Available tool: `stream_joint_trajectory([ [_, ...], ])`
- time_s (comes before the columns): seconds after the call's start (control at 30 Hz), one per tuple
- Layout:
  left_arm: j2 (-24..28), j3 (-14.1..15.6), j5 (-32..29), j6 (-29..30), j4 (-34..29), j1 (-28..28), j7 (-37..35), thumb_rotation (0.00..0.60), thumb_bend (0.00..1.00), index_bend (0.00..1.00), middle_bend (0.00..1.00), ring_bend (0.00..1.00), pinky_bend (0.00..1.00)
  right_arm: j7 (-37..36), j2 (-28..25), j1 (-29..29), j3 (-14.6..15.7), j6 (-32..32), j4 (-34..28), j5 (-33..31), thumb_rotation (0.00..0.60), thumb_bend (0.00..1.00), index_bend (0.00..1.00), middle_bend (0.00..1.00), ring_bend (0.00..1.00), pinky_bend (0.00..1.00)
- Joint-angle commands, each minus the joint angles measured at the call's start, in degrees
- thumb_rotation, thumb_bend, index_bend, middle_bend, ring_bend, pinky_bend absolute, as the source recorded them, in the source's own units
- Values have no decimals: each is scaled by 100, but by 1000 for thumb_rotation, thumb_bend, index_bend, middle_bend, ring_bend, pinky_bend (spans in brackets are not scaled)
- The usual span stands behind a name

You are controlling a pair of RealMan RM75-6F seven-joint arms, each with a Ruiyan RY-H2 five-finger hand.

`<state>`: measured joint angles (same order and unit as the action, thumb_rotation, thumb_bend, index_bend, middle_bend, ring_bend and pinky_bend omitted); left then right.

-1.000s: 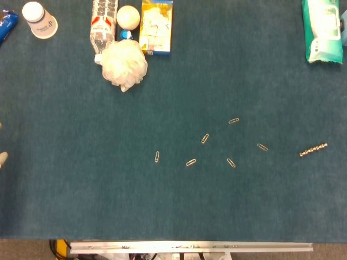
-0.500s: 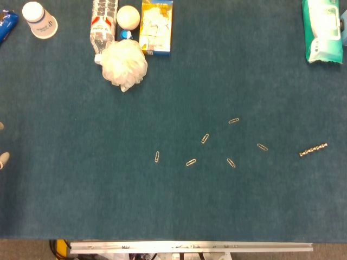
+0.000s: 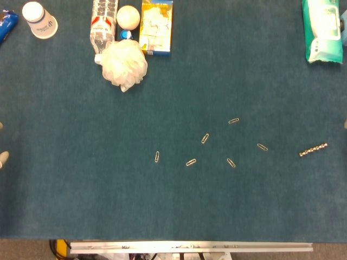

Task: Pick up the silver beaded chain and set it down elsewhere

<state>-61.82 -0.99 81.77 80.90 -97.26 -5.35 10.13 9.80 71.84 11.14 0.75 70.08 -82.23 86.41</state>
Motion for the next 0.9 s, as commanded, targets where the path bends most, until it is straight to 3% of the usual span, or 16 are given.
stream_joint_trajectory([
  [0.03,0,-1,-5,-2,5,-1,-5,600,153,386,276,149,271,108,77,49,17,-91,39,-39,600,200,458,211,111,165],
  [0.43,6,4,-14,-14,0,-3,-11,600,154,387,276,149,278,606,299,146,74,-399,121,-265,600,207,484,144,19,138],
  [0.9,6,15,-8,-41,2,-17,-16,600,154,390,276,149,287,1036,546,311,102,-746,257,-490,600,207,484,137,9,110],
])
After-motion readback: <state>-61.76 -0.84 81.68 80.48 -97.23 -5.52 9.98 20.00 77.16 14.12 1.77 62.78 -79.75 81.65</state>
